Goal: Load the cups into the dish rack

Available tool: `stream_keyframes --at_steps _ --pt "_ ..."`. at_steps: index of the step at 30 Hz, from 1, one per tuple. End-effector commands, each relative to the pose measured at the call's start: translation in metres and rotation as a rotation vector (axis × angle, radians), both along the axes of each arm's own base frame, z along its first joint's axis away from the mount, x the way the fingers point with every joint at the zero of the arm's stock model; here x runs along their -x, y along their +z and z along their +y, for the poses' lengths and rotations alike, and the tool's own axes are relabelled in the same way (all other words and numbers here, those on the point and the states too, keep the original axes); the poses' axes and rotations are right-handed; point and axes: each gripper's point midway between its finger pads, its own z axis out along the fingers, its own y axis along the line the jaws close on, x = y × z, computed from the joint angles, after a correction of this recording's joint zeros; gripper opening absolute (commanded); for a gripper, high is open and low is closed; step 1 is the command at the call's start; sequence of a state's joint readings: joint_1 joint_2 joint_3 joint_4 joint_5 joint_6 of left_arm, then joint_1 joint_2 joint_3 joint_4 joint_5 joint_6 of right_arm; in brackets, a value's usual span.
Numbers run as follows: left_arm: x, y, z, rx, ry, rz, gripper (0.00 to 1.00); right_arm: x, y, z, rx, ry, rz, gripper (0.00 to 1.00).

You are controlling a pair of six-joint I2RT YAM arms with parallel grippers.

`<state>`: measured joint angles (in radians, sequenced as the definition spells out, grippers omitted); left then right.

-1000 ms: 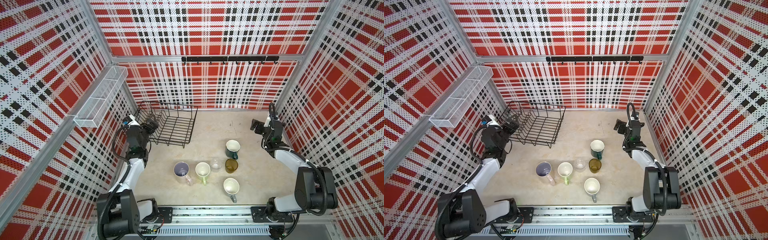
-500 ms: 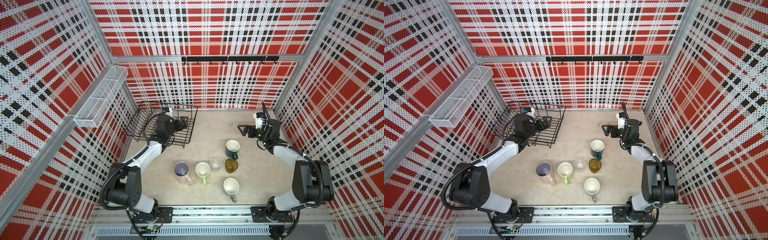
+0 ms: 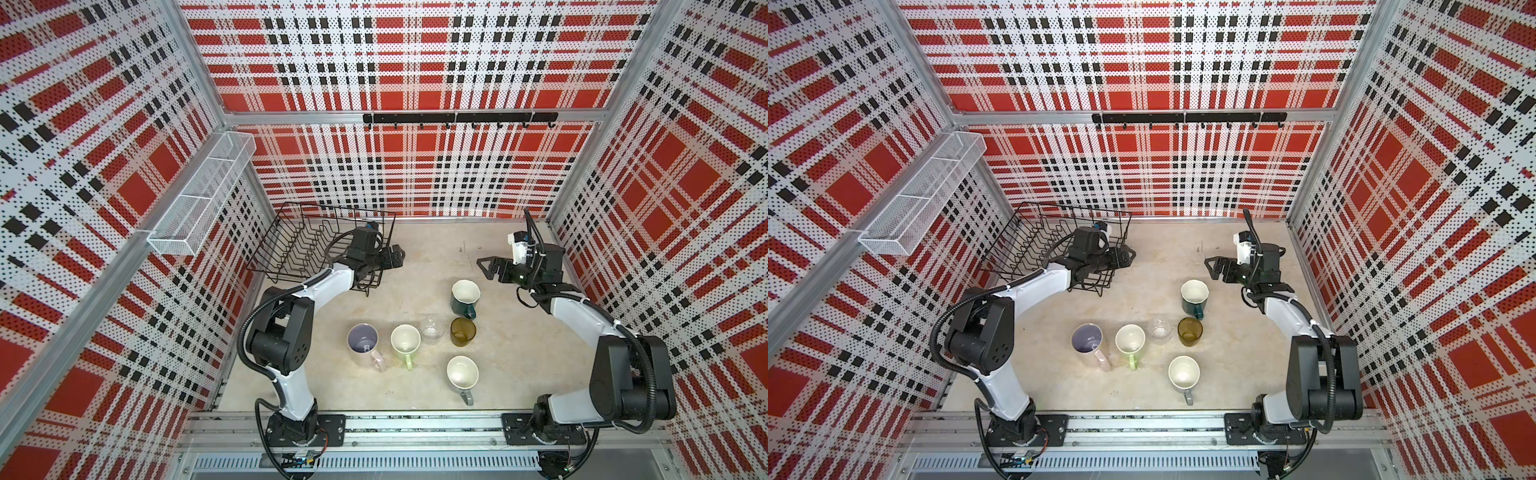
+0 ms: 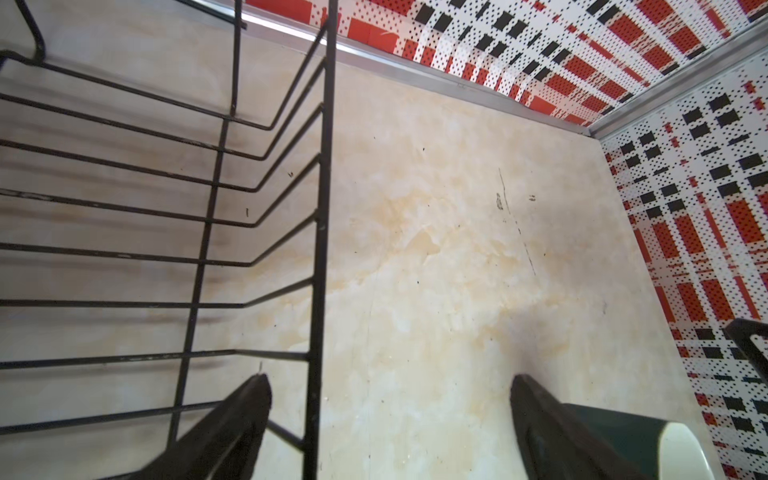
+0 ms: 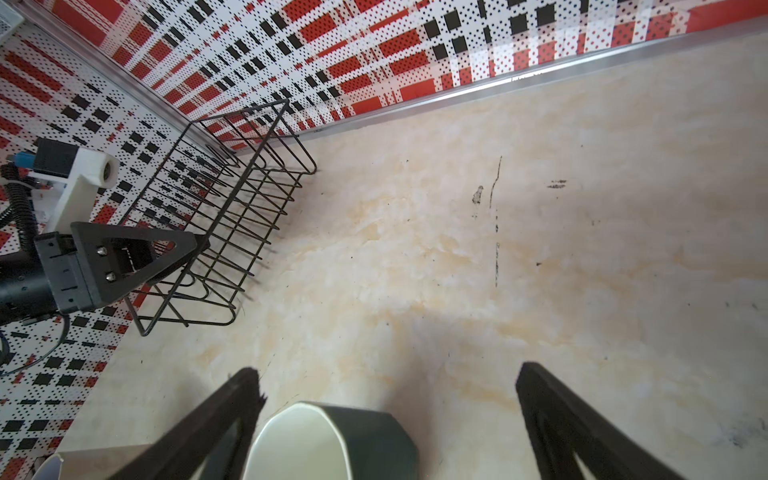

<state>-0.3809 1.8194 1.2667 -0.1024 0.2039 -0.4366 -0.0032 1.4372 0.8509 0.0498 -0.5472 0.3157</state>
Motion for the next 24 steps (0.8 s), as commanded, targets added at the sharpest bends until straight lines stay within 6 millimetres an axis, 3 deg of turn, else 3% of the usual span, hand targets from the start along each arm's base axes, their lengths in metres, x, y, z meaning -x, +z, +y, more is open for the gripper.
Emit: stream_keyframes --at_steps 1,5,11,17,20,24 --pt "-0.003 0.001 -0.014 -0.004 -0.03 0.002 0.91 0.006 0.0 -0.002 -0.005 -0.01 0.016 1.0" --pt "-0.006 0.012 -0.043 0.03 -0.085 -0.015 0.88 0.006 0.002 0.0 -0.026 -0.006 0.018 1.0" --pt "-0.002 0.016 -0.111 0.087 -0.202 -0.015 0.83 0.005 0.003 -0.004 -0.025 -0.036 0.026 1.0" --pt "0.006 0.028 -0.165 0.148 -0.291 -0.018 0.81 0.003 -0.003 -0.006 -0.027 -0.057 0.067 1.0" --pt "0.012 0.052 -0.175 0.178 -0.319 -0.047 0.81 0.0 -0.005 -0.004 -0.03 -0.043 0.101 1.0" --pt "0.011 0.09 -0.153 0.172 -0.27 -0.119 0.84 -0.01 -0.004 0.008 -0.055 -0.016 0.112 0.98"
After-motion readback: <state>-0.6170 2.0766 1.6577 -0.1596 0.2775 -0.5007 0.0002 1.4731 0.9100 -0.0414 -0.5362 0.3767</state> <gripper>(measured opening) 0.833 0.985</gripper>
